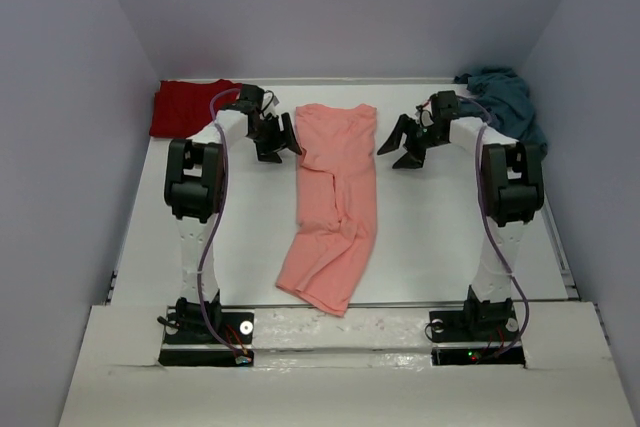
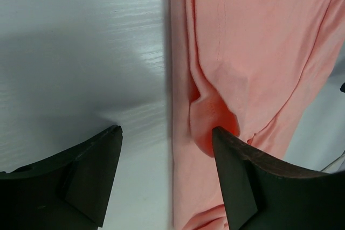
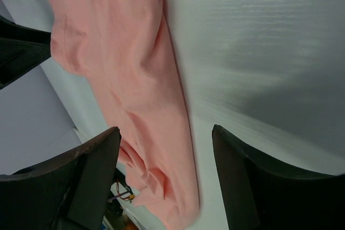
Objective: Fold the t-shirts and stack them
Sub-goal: Fold the tshirt
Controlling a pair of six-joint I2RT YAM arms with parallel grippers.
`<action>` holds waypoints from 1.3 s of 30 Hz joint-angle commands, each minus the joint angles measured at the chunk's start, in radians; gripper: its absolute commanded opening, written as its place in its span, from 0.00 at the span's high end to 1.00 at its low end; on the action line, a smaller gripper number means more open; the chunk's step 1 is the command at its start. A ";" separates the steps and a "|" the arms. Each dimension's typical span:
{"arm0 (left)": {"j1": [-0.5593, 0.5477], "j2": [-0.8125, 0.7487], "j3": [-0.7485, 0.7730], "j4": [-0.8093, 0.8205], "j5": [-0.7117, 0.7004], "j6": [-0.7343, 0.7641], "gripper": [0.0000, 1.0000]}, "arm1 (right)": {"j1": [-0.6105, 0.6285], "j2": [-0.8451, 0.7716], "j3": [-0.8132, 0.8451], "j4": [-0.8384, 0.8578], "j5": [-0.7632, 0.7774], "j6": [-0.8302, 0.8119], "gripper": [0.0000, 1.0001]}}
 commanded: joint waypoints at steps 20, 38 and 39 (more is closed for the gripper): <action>-0.013 0.060 0.110 0.078 0.054 -0.036 0.22 | 0.070 0.191 0.212 -0.008 0.020 0.011 0.27; -0.070 0.209 0.219 0.010 0.080 -0.059 0.34 | 0.089 0.255 0.277 -0.047 0.032 0.016 0.40; -0.070 0.212 0.216 0.003 0.083 -0.056 0.39 | 0.089 0.261 0.283 -0.050 0.033 0.016 0.42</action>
